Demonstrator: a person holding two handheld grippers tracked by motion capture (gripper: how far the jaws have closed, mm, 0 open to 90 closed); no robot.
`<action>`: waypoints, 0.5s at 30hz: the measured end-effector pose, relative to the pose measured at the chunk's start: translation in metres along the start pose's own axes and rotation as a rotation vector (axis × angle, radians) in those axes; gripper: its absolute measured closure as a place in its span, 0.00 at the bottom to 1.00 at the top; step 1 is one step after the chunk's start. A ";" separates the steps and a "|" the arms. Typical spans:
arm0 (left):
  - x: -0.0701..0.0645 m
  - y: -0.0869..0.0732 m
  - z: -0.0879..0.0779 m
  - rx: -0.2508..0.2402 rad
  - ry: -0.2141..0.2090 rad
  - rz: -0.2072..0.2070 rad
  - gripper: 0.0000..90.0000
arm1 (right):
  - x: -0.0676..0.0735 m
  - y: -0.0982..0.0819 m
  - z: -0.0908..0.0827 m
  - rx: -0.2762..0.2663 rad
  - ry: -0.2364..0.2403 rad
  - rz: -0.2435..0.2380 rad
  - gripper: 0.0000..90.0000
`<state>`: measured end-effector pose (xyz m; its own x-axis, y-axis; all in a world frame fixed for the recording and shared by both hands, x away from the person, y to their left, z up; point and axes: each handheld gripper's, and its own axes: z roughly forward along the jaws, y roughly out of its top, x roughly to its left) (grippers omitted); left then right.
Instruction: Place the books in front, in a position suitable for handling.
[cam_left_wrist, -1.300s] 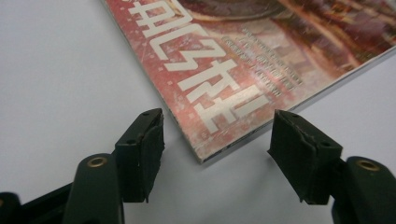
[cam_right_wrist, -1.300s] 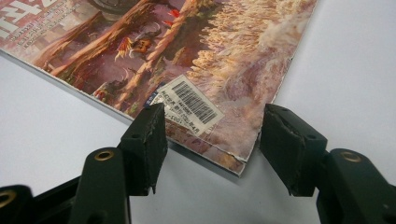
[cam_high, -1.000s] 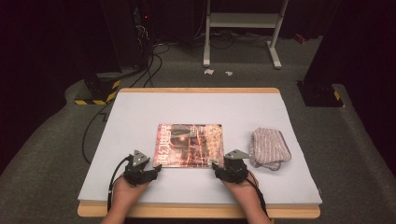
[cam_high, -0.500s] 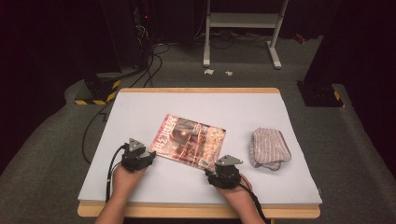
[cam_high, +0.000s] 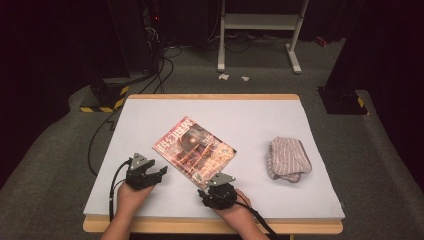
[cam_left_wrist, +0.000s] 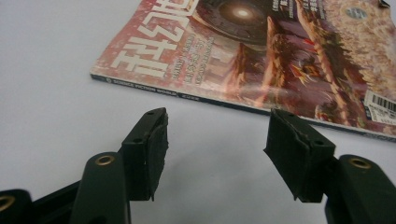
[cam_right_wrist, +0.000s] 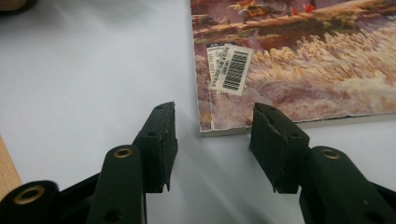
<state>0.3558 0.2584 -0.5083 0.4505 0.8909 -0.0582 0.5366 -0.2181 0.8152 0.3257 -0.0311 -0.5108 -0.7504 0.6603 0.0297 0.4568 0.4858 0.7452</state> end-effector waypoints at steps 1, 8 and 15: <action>-0.001 0.000 0.000 -0.002 -0.010 0.003 0.43 | -0.001 0.001 -0.001 -0.011 0.006 0.003 0.56; -0.005 0.000 -0.002 -0.036 -0.011 0.017 0.38 | -0.048 0.010 -0.011 -0.048 -0.110 0.064 0.51; -0.012 0.001 0.000 -0.003 -0.033 0.019 0.36 | -0.104 0.030 0.001 -0.035 -0.224 0.158 0.45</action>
<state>0.3507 0.2477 -0.5068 0.4837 0.8731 -0.0612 0.5251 -0.2336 0.8184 0.4177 -0.0843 -0.4923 -0.5448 0.8385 0.0021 0.5402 0.3491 0.7657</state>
